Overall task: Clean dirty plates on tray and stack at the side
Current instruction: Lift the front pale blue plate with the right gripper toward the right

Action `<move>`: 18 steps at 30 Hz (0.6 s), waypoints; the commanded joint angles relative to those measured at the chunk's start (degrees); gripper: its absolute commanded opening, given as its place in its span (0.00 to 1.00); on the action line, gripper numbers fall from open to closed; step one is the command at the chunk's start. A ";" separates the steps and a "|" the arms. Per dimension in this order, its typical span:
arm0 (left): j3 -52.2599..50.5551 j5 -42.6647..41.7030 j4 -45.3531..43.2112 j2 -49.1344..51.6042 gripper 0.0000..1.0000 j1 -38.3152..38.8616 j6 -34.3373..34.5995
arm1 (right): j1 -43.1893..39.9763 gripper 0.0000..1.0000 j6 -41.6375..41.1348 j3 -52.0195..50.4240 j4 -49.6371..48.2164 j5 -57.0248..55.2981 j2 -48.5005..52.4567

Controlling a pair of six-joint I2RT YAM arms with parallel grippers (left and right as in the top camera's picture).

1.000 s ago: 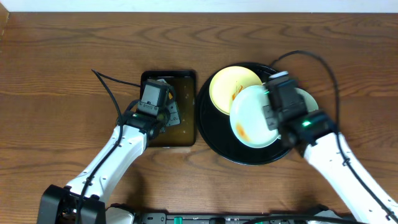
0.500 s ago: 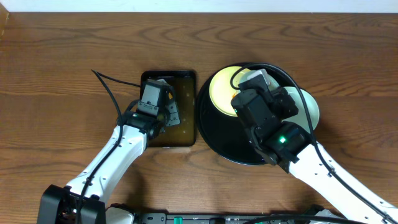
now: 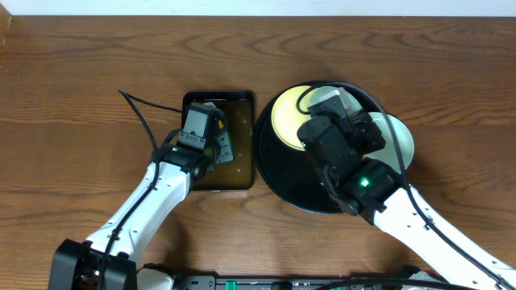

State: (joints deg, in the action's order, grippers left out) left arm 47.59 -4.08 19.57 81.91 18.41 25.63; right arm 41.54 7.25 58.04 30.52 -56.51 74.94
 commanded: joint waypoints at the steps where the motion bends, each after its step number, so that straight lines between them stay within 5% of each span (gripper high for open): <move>1: 0.22 0.92 0.11 -0.31 0.08 -0.24 -0.55 | -5.64 0.01 -14.03 1.11 2.03 11.02 -0.42; 18: 0.22 0.92 0.09 -0.31 0.08 -0.24 -0.52 | -56.89 0.01 -38.10 1.11 2.82 40.59 2.10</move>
State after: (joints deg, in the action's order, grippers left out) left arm 47.59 -4.08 19.57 81.91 18.41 25.63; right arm -8.78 -26.44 58.11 34.20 -21.47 75.46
